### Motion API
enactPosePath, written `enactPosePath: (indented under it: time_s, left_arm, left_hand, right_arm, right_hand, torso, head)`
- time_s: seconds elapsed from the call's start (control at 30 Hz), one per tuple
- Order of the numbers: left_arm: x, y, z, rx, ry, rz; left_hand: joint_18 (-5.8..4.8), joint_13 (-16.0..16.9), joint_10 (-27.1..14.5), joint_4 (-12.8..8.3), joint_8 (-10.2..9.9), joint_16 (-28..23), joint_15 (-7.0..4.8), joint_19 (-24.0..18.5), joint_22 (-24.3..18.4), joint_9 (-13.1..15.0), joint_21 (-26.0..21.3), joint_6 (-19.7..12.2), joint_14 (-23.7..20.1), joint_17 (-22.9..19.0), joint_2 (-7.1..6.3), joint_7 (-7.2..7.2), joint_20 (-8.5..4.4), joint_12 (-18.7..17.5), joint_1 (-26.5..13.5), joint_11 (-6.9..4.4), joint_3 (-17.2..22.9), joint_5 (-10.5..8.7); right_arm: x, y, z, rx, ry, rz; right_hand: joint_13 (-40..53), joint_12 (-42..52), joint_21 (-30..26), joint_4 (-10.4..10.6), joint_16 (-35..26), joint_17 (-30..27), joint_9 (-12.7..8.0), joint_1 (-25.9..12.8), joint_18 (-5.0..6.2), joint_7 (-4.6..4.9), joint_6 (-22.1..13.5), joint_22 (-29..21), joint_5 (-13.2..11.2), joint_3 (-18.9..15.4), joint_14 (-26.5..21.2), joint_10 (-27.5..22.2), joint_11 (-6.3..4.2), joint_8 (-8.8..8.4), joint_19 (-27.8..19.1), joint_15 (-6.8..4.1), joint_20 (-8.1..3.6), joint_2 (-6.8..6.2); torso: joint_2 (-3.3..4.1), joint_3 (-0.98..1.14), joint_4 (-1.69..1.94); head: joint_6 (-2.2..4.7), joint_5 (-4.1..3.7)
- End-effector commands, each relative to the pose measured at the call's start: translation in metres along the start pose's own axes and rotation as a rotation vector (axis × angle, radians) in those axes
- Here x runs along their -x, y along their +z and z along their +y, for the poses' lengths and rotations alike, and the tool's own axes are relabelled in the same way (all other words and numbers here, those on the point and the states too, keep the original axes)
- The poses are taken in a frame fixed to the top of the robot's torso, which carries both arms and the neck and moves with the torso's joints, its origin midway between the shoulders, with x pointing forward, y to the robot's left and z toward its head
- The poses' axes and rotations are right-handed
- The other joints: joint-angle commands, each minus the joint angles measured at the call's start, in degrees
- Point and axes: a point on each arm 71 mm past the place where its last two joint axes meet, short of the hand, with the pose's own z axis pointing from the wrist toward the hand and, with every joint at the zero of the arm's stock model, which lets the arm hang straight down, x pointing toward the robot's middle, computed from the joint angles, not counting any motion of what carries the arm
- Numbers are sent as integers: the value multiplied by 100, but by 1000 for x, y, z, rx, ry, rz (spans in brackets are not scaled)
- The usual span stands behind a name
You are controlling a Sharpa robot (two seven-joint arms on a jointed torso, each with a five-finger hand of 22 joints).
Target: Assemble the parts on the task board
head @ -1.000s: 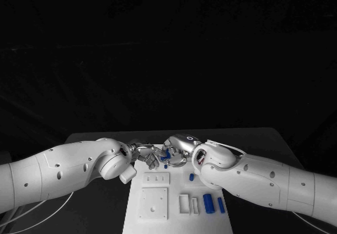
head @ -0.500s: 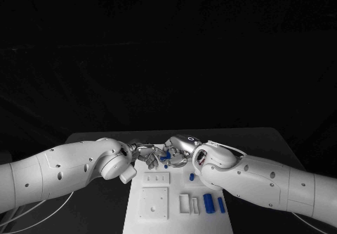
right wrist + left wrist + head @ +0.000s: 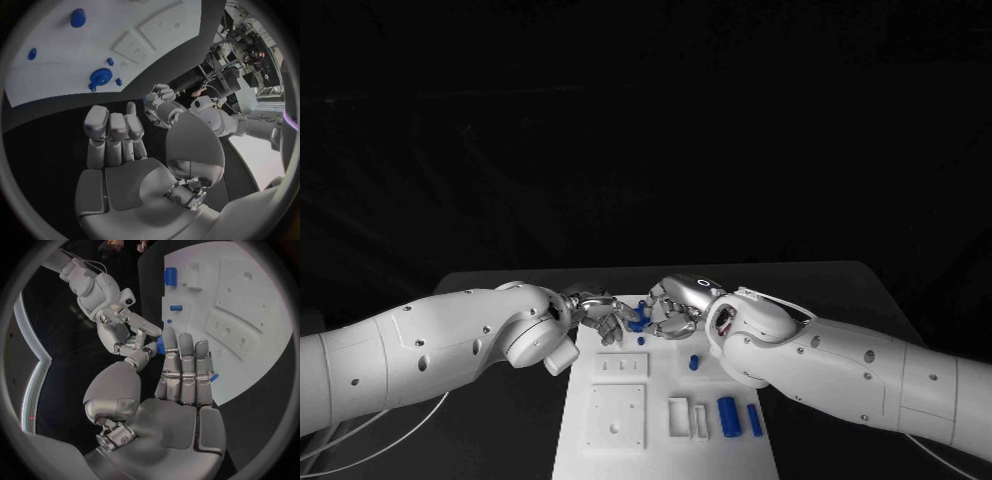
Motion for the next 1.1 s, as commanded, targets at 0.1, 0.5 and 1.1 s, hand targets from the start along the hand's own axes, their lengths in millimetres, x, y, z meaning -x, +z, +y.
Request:
enactPosePath:
  time_s: [0.1, 0.5, 1.1]
  left_arm:
    - [4, 0, -2, -45, 99, -96]
    - [3, 2, 10, -1, 266, -225]
    - [-17, 22, 24, 124, 446, -239]
  left_hand:
    - [-18, 33, -33, 0, -64, 45, -24, -10, 74, 56, 51, 481, 0, -2, -65, -395, -214, 53, 88, -23, 31, 213]
    - [-12, 85, 31, 31, -111, 119, -59, 17, 80, 138, 136, 578, 78, 8, -135, -425, -241, 126, 143, -62, 23, 350]
    - [157, 1967, -30, 9, -446, 1959, -838, 770, 148, 250, 1521, 837, 720, 734, -232, -619, -744, 2891, 265, -373, -59, 709]
  right_arm:
    - [5, -9, -14, -7, 53, -19]
    - [21, -36, -62, -101, 79, -102]
    - [64, -40, -85, -161, 131, -196]
  right_hand:
    - [-279, -378, -111, -38, -94, -17, -56, -114, 572, 169, -400, -3, 249, -402, -89, -751, 220, -215, -147, 146, -23, -147]
    - [-341, -390, -179, -40, -127, -10, -20, -39, 572, 190, -407, -17, 418, -607, -103, -788, 243, -200, -194, 169, -22, -82]
    - [-393, -382, -200, 12, -146, -7, 5, 29, 572, 171, -364, -21, 614, -627, -83, -768, 224, -175, -176, 150, -20, -75]
  torso:
    - [0, 3, -1]
    - [-3, 16, -7]
    - [-4, 19, 11]
  head:
    - [-11, 22]
    - [-55, 93]
    - [-272, 170]
